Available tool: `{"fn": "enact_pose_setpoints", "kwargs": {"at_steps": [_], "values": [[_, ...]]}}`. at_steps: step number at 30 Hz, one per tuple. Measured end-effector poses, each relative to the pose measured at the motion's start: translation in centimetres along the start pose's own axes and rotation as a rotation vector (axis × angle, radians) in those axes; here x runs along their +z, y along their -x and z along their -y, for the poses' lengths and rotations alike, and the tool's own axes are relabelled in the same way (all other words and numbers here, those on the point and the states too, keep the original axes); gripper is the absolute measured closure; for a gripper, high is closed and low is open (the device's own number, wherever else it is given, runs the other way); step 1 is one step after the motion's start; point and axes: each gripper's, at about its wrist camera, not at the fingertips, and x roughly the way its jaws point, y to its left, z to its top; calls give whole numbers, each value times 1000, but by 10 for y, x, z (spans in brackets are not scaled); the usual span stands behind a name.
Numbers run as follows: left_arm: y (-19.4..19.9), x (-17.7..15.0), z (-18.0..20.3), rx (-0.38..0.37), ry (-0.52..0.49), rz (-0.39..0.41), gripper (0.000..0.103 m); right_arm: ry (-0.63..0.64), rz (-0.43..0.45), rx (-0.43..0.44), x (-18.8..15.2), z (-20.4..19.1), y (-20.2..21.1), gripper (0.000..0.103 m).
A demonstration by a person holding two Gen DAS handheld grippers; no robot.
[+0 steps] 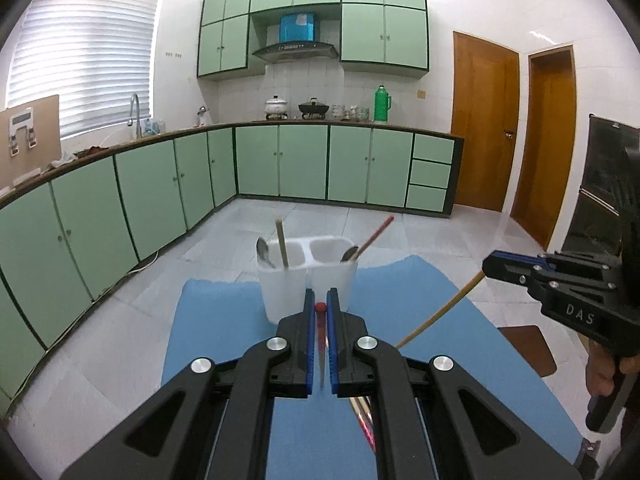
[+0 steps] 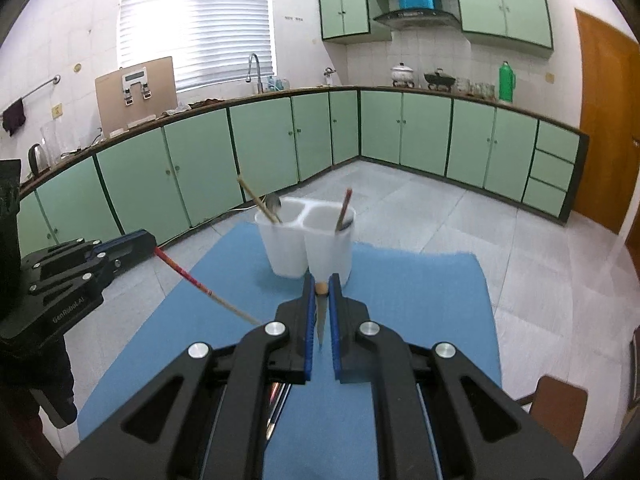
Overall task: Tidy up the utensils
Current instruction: 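Lift both chopsticks and drop them into the white holder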
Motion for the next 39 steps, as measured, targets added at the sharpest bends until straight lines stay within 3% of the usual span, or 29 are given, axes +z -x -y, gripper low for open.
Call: {"fn": "enact_pose_setpoints", "kwargs": {"at_steps": [12, 23, 31, 39], "values": [[5, 37, 8, -64, -22, 64, 98, 67, 33, 71, 64, -2, 6, 97], [3, 115, 12, -49, -53, 244, 98, 68, 183, 80, 137, 2, 16, 97], [-29, 162, 3, -9, -62, 338, 98, 39, 273, 46, 183, 20, -15, 97], [-96, 158, -18, 30, -47, 302, 98, 5, 229, 50, 180, 36, -73, 97]]}}
